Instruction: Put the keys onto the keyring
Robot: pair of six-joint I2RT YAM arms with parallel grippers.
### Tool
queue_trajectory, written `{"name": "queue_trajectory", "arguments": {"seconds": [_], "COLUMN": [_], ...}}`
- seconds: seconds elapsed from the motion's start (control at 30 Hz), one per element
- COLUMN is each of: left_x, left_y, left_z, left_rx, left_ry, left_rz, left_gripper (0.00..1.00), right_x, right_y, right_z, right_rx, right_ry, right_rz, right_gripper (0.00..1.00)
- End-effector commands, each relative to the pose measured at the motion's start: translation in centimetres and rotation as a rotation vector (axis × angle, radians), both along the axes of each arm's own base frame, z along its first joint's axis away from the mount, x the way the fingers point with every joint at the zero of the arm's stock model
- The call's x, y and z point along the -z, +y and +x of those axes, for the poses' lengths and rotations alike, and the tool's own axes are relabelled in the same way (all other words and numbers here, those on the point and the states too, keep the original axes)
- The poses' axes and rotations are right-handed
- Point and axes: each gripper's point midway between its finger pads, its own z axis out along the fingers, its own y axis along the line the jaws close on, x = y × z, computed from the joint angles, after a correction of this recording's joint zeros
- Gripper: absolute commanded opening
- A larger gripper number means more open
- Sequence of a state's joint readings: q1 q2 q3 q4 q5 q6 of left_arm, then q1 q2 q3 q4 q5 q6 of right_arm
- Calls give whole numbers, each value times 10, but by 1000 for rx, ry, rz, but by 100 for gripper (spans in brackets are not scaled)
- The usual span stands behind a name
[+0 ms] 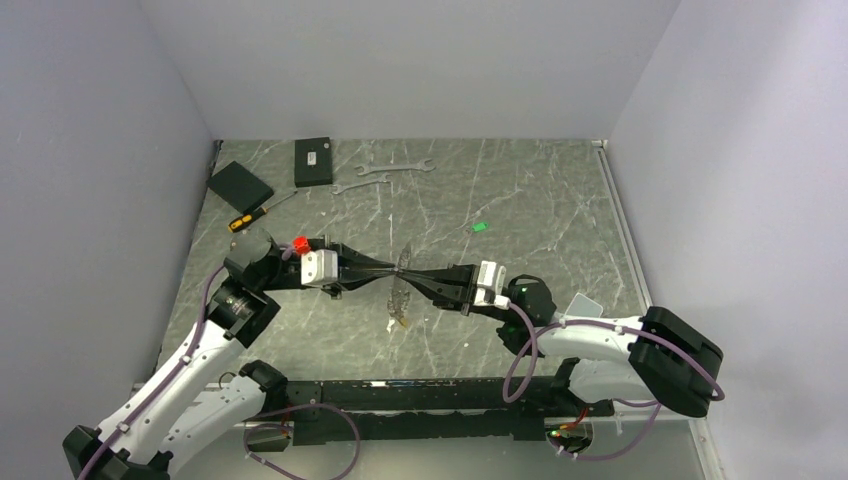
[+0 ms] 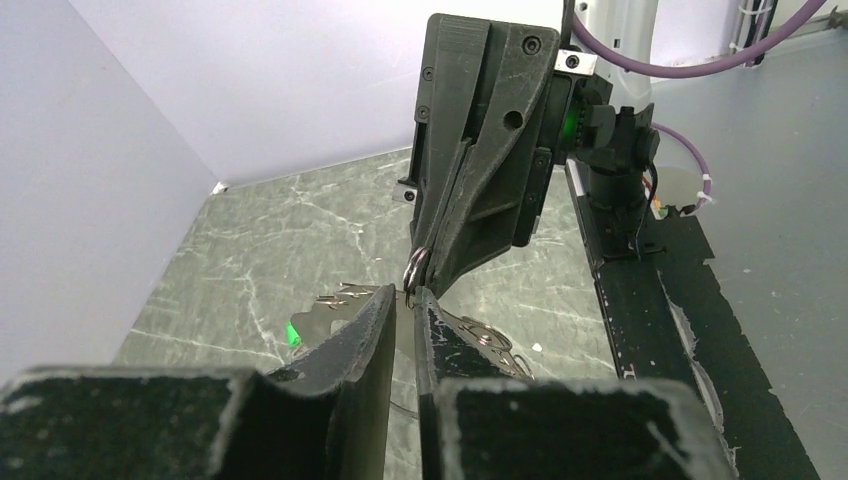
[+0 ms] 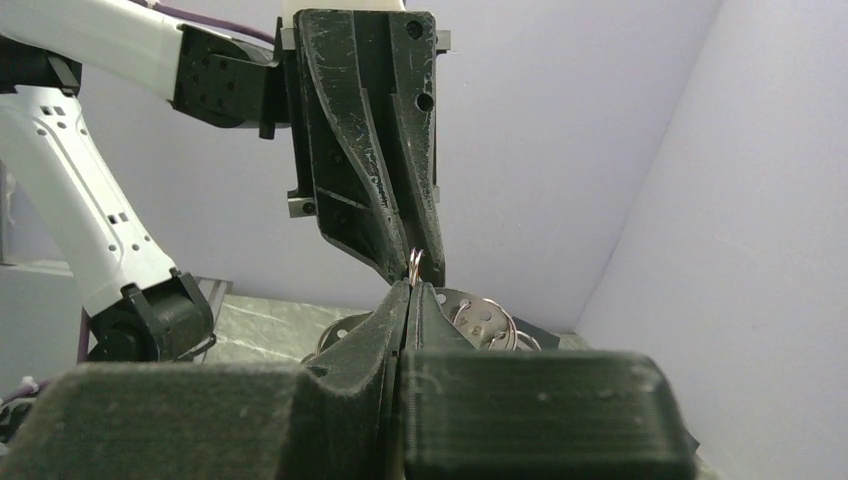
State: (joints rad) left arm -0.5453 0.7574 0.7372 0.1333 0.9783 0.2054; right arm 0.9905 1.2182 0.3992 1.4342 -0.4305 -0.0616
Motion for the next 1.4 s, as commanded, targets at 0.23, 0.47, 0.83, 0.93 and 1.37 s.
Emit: {"name": "queue_trajectory", "arguments": {"seconds": [0.23,0.47,0.83,0.93,1.37], "left_x": [-10,-11,-5,-2,12], "left_y": [-3,-4,-6,-3,12], "left_z": [-2,-5,-8,1,41], "left_rx": [28,46,80,22,-211], "left_ry": [13,13,29,2,-323], "left_rz": [-26,-30,2,20,31], "left_gripper": [10,10,0,0,0], "right_x": [-51,-49,-44,-38,-9], "right_y": [-12,-9,-4,-1,-2], "right_z": [-20,-21,-19,-13,-4], "right_rx": [-52,-68,-74,-54,-18], "right_ry": [-112,-107,-103,-75,35], "right_rz": [134,124,95,63,-14], "right_gripper": [0,0,0,7,58]}}
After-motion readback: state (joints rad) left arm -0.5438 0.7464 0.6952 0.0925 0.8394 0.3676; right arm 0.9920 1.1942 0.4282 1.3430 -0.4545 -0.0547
